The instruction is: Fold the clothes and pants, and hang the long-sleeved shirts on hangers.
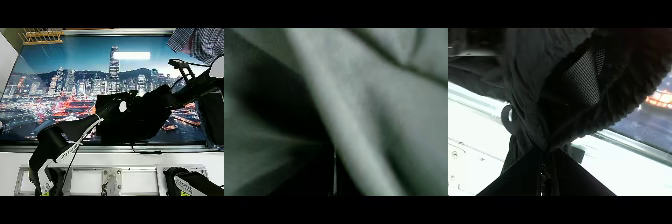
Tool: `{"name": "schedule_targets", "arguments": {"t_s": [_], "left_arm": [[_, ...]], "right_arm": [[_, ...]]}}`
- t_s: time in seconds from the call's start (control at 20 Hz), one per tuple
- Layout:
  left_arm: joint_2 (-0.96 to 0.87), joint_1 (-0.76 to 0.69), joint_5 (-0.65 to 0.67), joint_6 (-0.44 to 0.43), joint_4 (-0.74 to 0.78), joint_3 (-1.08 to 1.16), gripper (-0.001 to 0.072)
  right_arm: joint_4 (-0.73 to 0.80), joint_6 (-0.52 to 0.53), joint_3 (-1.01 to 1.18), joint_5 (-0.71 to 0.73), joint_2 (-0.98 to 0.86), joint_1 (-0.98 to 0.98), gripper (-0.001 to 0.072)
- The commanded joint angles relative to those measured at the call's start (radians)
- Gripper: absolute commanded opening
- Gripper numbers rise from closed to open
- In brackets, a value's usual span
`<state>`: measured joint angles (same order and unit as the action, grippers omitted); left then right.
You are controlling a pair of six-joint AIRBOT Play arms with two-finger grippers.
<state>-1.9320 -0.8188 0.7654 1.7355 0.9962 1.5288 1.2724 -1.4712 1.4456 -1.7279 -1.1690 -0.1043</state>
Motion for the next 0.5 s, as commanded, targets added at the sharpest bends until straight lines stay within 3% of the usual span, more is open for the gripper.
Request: {"name": "schedule_targets", "arguments": {"t_s": [0.0, 0.25, 0.45], "left_arm": [[-0.041, -0.004, -0.001, 0.0, -0.031, 0.042, 0.0004], [0.044, 0.047, 0.053, -0.014, -0.01, 0.042, 0.0004], [0.158, 0.106, 0.154, -0.019, 0.145, 0.042, 0.0004]], "right_arm": [[0.0, -0.011, 0.006, 0.0, 0.001, -0.017, 0.0023], [0.0, -0.011, 0.006, 0.0, 0.001, -0.017, 0.0022], [0.0, -0.022, 0.006, 0.0, 0.001, -0.017, 0.0022]]}}
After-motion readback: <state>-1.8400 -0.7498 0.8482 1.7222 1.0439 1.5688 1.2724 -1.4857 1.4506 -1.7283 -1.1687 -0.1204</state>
